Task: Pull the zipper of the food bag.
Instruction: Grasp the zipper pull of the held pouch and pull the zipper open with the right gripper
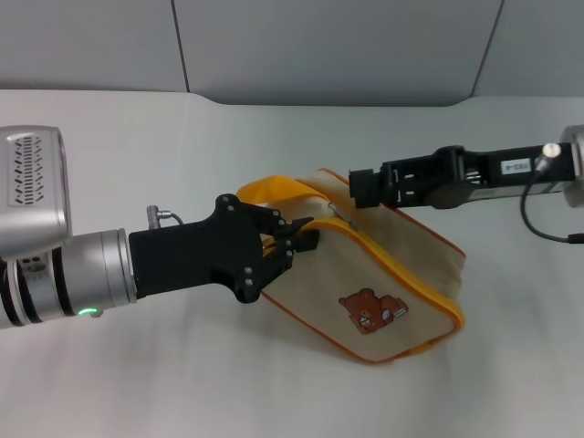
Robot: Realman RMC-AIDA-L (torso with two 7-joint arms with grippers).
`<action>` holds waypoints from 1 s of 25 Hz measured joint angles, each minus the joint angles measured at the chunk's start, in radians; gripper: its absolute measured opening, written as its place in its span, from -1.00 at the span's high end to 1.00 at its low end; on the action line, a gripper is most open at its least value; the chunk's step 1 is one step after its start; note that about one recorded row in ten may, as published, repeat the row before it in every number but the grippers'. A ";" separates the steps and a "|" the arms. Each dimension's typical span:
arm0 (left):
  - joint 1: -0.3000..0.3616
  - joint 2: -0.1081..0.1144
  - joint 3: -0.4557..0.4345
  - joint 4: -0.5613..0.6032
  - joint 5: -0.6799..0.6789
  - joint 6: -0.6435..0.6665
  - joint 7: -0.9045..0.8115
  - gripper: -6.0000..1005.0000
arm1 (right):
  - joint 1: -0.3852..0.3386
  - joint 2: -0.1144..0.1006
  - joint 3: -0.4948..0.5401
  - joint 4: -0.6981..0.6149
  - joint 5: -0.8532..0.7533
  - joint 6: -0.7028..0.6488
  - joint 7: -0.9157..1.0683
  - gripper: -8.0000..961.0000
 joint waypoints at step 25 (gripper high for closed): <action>-0.014 -0.002 0.000 -0.002 -0.004 -0.032 0.005 0.87 | 0.026 0.018 -0.078 0.005 0.001 0.090 0.067 0.18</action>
